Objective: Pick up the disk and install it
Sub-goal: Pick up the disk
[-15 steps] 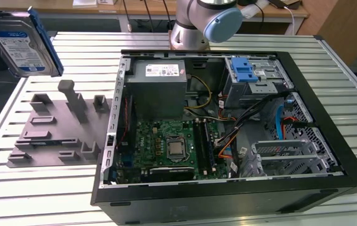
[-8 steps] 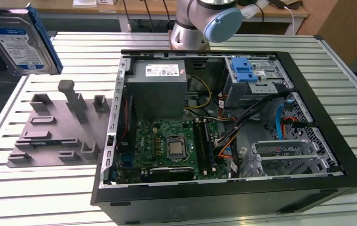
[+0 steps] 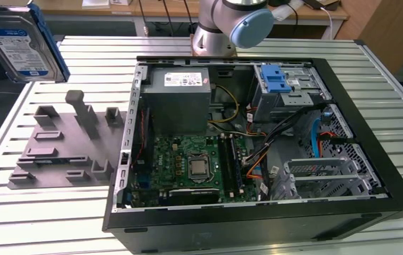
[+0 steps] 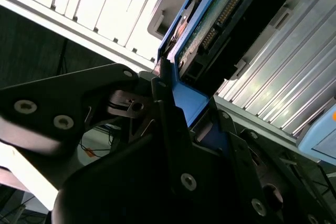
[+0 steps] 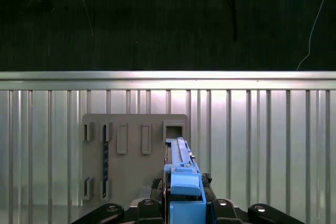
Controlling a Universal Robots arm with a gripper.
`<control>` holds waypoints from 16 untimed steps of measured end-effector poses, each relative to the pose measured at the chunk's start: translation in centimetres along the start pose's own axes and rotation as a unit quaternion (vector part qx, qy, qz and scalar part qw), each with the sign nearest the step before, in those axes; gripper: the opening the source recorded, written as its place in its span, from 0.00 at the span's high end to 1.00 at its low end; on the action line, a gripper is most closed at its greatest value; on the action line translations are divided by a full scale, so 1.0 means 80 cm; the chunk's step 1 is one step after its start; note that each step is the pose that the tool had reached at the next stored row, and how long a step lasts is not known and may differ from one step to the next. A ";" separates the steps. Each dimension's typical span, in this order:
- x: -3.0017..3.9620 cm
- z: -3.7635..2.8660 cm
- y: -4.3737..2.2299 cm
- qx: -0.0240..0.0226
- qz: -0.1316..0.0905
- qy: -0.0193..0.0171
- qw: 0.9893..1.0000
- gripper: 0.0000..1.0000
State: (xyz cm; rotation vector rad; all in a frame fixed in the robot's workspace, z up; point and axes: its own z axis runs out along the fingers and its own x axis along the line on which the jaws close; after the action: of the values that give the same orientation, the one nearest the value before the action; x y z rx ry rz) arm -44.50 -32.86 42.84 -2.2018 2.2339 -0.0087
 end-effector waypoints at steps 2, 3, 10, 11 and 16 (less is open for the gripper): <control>0.0000 -0.0031 0.0000 0.000 0.000 0.000 1.000 0.64; 0.0000 -0.0041 0.0000 0.000 0.000 0.000 1.000 0.64; 0.0000 -0.0105 -0.0001 0.000 0.000 0.000 1.000 0.64; 0.0000 -0.0114 -0.0001 0.000 0.000 0.000 1.000 0.64; 0.0000 -0.0161 -0.0001 0.000 0.000 0.000 1.000 0.64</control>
State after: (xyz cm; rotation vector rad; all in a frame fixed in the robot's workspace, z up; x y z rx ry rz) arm -44.50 -32.86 44.13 -2.2017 2.2340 -0.0087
